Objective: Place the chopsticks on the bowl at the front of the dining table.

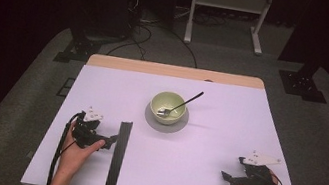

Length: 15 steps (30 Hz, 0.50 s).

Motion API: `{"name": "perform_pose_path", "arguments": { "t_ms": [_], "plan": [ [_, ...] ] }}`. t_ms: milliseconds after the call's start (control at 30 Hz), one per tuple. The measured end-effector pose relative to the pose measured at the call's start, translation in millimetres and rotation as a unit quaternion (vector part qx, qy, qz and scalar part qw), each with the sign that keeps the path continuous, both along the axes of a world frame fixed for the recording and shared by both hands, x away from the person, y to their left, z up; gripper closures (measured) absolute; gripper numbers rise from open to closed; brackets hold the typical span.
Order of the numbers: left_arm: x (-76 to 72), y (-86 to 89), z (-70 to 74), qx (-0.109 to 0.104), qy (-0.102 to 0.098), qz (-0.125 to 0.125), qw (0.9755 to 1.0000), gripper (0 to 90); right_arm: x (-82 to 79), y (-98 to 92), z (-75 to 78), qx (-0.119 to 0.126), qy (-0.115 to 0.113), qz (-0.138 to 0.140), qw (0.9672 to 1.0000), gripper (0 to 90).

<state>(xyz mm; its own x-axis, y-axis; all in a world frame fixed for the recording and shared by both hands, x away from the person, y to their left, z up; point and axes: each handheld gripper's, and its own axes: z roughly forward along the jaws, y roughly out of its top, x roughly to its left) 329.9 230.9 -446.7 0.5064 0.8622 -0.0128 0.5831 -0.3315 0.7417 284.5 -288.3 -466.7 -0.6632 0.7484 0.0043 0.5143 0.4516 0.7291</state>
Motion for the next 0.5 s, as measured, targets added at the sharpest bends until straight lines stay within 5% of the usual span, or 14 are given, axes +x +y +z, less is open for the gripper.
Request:
{"name": "perform_pose_path", "arguments": {
  "t_ms": [500],
  "plan": [
    [1.3,-11.8,-8.2,0.024,0.007,0.003,0.9997,0.0,-0.1,0.1,0.0,0.000,0.000,0.000,1.0000,12.1]
  ]
}}
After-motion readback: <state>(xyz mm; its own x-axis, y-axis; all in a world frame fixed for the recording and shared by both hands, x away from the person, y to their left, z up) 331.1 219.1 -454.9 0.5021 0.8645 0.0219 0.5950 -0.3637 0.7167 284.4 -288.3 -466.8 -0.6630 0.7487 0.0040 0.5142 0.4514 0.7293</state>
